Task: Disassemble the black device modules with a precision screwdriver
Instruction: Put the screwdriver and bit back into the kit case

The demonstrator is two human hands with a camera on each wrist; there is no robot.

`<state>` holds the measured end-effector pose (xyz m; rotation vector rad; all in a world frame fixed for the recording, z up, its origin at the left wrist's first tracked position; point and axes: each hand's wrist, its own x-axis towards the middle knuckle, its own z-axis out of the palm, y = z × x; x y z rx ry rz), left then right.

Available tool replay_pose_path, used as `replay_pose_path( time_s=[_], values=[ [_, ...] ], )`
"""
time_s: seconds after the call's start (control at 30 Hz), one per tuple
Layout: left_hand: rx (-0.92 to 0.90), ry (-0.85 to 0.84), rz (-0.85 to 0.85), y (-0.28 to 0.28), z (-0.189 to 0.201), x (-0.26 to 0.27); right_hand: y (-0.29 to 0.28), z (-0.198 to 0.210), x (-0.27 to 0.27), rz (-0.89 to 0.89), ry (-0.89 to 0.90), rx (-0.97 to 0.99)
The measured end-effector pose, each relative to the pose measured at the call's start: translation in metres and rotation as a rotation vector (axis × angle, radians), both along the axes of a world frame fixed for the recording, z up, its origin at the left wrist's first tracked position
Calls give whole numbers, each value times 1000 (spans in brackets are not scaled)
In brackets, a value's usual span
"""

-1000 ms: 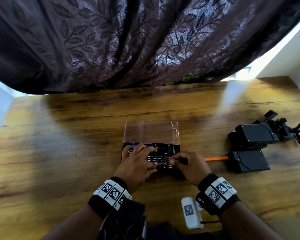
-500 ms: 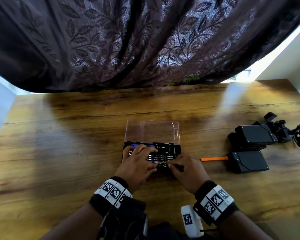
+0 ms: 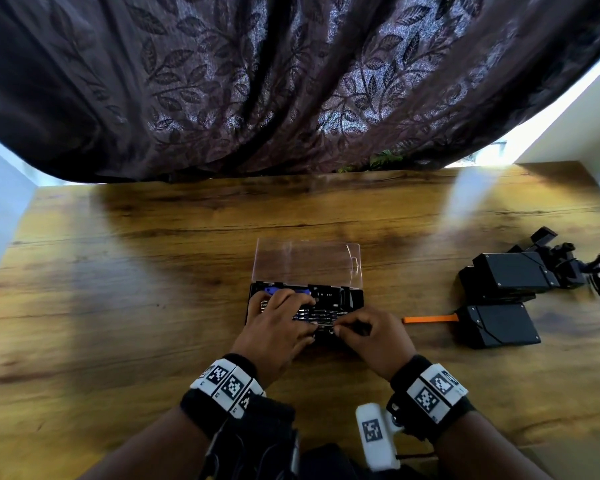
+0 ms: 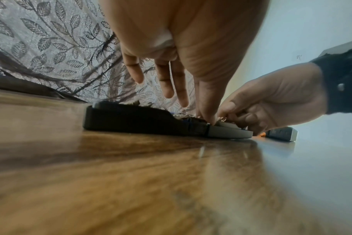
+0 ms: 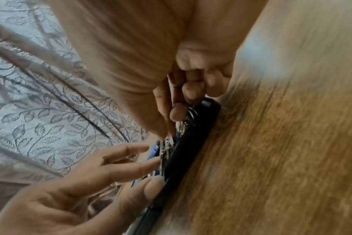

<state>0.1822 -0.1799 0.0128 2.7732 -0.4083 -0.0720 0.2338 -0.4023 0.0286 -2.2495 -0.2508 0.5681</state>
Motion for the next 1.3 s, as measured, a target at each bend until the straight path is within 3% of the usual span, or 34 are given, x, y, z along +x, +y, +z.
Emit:
replay_pose_path(
  time_s=[0.4,0.7,1.03,1.3],
  values=[
    [-172,137,173,-9,7,7,8,0,-3,120,-96,-131],
    [-125,192,101,-12,18,25,4,-4,-3,132,-126,-70],
    [-484,163,163,17,18,28,3,16,3,51,-158,168],
    [-537,169,203,15,13,24,5,14,5,28,-88,95]
  ],
)
